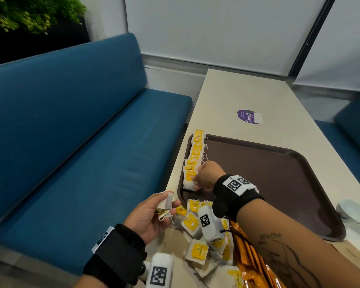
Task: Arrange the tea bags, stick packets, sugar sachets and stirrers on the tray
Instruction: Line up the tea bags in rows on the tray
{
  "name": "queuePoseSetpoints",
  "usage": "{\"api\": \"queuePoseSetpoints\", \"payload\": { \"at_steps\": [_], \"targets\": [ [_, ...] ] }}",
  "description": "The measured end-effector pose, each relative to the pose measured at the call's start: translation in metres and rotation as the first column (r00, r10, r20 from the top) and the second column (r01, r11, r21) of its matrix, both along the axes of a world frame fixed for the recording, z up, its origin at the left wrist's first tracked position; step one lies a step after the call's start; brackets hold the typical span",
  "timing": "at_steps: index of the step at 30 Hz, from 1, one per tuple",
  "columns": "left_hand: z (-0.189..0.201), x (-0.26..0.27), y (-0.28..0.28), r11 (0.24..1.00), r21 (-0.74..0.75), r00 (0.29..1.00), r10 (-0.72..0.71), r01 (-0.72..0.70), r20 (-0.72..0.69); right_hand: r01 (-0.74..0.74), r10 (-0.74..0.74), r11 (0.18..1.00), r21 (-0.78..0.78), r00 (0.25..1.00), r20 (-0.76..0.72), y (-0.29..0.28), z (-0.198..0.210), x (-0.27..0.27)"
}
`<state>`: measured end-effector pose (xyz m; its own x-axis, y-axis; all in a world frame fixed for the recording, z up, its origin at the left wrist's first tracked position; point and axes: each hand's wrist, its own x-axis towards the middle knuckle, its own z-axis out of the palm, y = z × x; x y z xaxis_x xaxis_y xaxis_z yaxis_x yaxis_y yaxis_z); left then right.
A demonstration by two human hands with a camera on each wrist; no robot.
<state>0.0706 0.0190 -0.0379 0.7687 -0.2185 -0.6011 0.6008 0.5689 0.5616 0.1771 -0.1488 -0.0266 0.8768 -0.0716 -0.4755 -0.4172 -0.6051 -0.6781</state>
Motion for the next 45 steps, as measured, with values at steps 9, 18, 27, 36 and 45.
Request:
{"api": "queuePoseSetpoints", "payload": {
  "at_steps": [9, 18, 27, 36, 45],
  "targets": [
    [0.011, -0.004, -0.018, 0.993, -0.035, 0.993, -0.113, 0.113, 0.023, -0.058, 0.013, 0.975, 0.216, 0.979, 0.203, -0.022, 0.043, -0.048],
    [0.019, -0.016, -0.045, 0.967, 0.079, 0.966, -0.246, 0.240, 0.077, -0.354, 0.325, 0.915, 0.195, 0.931, 0.168, -0.022, 0.052, -0.102],
    [0.018, -0.024, -0.047, 0.964, 0.047, 0.960, -0.264, 0.261, 0.090, -0.274, 0.207, 0.918, 0.287, 0.948, 0.243, -0.036, 0.045, -0.112],
    [0.019, -0.027, -0.050, 0.957, 0.114, 0.953, -0.280, 0.268, 0.111, -0.354, 0.312, 0.914, 0.197, 0.925, 0.217, -0.032, 0.044, -0.113],
    [0.016, -0.030, -0.052, 0.946, 0.309, 0.953, -0.178, 0.097, 0.247, -0.185, 0.141, 0.940, 0.288, 0.976, 0.166, -0.037, 0.040, -0.115]
  ]
}}
